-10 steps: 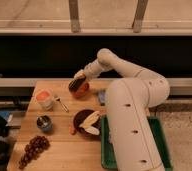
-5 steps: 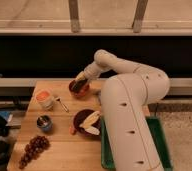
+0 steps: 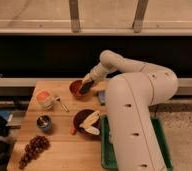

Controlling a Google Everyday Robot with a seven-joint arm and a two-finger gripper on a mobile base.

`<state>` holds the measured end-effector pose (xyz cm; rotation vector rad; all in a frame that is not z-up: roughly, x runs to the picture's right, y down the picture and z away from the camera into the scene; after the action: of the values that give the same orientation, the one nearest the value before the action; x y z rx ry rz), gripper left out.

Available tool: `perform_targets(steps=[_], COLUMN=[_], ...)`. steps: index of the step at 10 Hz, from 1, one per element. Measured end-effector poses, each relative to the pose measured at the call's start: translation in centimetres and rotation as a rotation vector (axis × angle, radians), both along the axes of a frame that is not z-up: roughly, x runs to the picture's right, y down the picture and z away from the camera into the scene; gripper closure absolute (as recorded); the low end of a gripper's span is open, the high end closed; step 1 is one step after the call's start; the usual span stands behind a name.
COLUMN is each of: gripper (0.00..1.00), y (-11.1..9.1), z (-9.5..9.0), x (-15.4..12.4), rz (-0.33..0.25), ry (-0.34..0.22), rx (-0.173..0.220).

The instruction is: Wipe red bowl with eraser

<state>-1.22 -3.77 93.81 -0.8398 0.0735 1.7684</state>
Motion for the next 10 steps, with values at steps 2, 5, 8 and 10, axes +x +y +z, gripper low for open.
perform_targets(steps=[2,5,8,10], gripper=[1.00,1.00,1.00,1.00], y=[-1.2,-3.5,-3.4,-2.3], z=[0.6,1.6,-0.4,-2.5], x=[-0.8,-4.5,-6.1,-5.7], rz=[-0.003,-0.014,-0.032,-0.051], ry=[-0.003,-0.039,-0.071,-0.079], rx=[0.018,0.055,0.070,0.066])
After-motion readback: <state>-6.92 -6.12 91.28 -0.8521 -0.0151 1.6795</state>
